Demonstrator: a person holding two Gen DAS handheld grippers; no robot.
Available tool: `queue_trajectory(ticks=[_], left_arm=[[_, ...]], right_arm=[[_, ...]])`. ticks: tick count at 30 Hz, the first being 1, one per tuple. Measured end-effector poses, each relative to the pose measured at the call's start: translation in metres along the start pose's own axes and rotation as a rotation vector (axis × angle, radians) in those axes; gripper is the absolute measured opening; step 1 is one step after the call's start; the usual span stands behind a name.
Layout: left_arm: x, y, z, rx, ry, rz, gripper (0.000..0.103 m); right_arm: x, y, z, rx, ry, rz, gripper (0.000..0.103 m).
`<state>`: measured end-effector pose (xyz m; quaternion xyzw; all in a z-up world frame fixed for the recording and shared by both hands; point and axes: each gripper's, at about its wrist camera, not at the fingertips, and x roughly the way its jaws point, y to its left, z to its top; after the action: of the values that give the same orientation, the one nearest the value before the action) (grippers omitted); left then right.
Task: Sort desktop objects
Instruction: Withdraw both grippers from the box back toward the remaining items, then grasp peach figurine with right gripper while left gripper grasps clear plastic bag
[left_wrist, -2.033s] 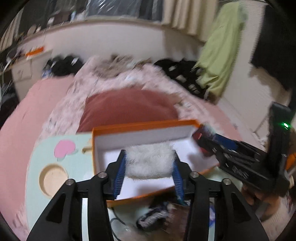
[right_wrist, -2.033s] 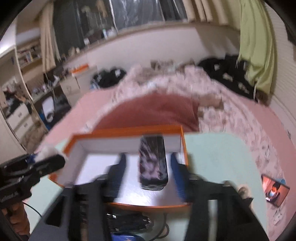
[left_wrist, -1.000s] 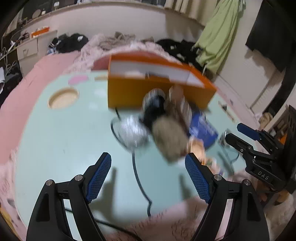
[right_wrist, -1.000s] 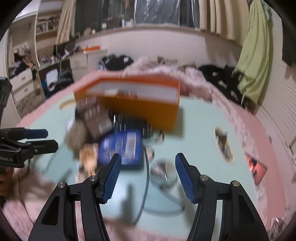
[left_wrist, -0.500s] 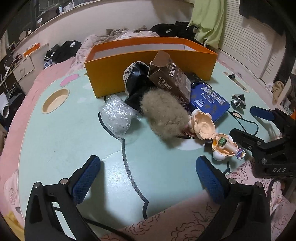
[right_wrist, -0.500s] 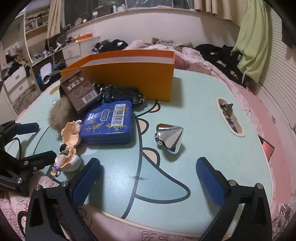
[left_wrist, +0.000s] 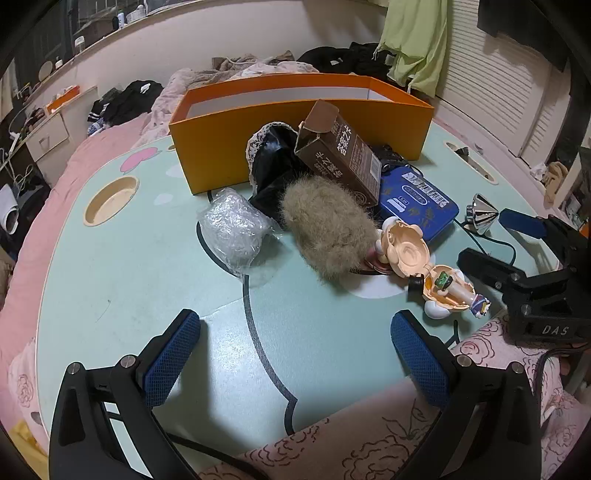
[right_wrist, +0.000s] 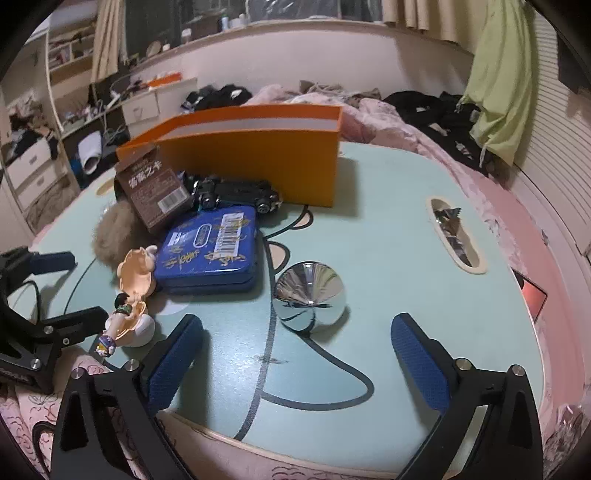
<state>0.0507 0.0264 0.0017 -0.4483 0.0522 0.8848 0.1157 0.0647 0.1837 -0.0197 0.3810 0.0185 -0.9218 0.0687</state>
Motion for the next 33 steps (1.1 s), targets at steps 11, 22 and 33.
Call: queue_trajectory(ticks=[11, 22, 33], left_arm=[[-0.005, 0.007, -0.003, -0.023, -0.016, 0.010, 0.103], [-0.008, 0.025, -0.008, -0.122, -0.025, 0.085, 0.103], [-0.013, 0.034, -0.009, -0.155, -0.039, 0.017, 0.103]], right_arm=[[-0.035, 0.047, 0.015, -0.167, -0.092, 0.295, 0.067], [0.005, 0.061, 0.015, -0.194, 0.073, 0.286, 0.043], [-0.002, 0.060, 0.001, -0.233, -0.015, 0.247, 0.037]])
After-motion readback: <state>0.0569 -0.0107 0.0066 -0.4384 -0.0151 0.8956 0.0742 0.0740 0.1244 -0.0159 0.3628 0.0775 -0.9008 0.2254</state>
